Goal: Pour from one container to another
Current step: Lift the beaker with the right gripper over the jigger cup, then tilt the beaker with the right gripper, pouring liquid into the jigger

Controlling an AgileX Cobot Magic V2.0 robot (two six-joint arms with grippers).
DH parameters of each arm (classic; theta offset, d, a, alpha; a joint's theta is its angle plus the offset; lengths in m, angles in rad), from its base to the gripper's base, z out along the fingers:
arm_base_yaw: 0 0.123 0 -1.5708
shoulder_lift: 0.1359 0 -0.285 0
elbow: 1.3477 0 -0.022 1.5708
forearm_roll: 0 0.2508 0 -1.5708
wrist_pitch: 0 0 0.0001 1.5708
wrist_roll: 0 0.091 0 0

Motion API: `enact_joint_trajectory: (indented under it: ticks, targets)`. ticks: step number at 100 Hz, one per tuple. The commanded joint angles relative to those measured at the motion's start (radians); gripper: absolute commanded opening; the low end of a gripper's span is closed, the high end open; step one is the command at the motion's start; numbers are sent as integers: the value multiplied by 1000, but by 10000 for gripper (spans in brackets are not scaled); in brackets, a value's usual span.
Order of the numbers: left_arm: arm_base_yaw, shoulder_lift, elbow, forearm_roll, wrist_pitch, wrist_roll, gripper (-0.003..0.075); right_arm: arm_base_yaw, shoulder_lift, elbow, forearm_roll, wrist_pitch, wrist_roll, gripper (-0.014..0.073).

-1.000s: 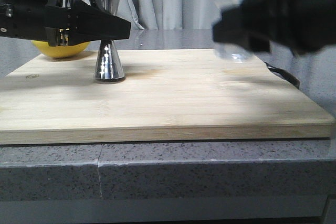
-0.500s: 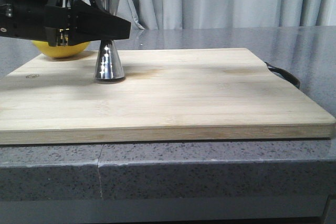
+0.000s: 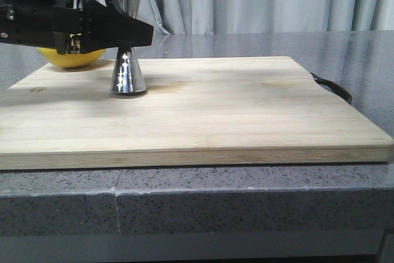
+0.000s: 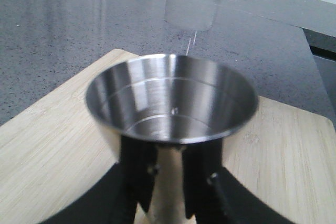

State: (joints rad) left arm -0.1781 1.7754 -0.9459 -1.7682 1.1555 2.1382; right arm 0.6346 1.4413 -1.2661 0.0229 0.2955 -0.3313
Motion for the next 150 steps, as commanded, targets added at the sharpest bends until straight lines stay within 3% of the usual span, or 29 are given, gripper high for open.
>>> enact_joint_trajectory:
  ticks: [1, 29, 84, 108, 150]
  targets:
    - [-7, -35, -25, -73, 107, 4, 187, 0, -38, -46, -59, -71, -9, 286]
    - [-11, -35, -25, -73, 114, 117, 187, 0, -25, -46, -176, -73, -9, 286]
    - [-64, -35, -25, -73, 123, 118, 187, 2, -25, -46, -309, -97, -9, 286]
    - [-68, -35, -37, -73, 123, 127, 187, 46, -25, -46, -465, -95, -9, 286]
    - [-68, -37, -76, -73, 123, 127, 187, 67, -25, -44, -604, -98, -9, 286]
